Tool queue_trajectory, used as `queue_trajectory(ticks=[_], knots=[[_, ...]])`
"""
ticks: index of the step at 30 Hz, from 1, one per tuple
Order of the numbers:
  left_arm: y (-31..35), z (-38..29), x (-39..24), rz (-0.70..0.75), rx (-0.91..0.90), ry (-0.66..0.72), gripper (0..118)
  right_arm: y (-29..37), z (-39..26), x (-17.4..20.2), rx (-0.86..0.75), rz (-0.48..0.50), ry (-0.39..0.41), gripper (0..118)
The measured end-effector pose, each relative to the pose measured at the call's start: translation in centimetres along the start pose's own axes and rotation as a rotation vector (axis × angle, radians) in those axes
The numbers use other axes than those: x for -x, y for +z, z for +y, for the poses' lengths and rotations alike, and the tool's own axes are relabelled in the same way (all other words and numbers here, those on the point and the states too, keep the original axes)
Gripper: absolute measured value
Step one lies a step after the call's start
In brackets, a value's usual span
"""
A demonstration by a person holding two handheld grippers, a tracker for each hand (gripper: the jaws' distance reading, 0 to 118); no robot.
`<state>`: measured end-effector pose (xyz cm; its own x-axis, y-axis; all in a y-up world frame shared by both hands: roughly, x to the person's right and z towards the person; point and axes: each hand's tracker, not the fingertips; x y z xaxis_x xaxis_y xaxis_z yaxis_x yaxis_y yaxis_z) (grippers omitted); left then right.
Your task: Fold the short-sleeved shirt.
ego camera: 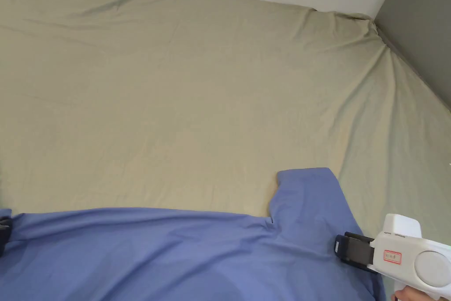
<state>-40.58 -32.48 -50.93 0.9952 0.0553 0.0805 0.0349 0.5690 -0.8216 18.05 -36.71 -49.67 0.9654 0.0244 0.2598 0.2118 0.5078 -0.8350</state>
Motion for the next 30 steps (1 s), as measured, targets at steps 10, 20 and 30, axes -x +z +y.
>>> queue_trajectory(ticks=[10, 20, 30], knots=[[4.1, 0.8, -0.4, 0.003, -0.040, 0.022, 7, 7.3, 0.0, -0.5, -0.117, 0.124, -0.034, 2], [14.9, -5.8, 3.0, 0.036, -0.145, 0.098, 7, 21.6, -8.8, -1.5, -0.258, 0.185, -0.017, 2], [15.0, -16.3, 3.0, 0.064, -0.004, 0.142, 7, 21.7, -19.9, -2.1, -0.095, 0.067, -0.099, 2]])
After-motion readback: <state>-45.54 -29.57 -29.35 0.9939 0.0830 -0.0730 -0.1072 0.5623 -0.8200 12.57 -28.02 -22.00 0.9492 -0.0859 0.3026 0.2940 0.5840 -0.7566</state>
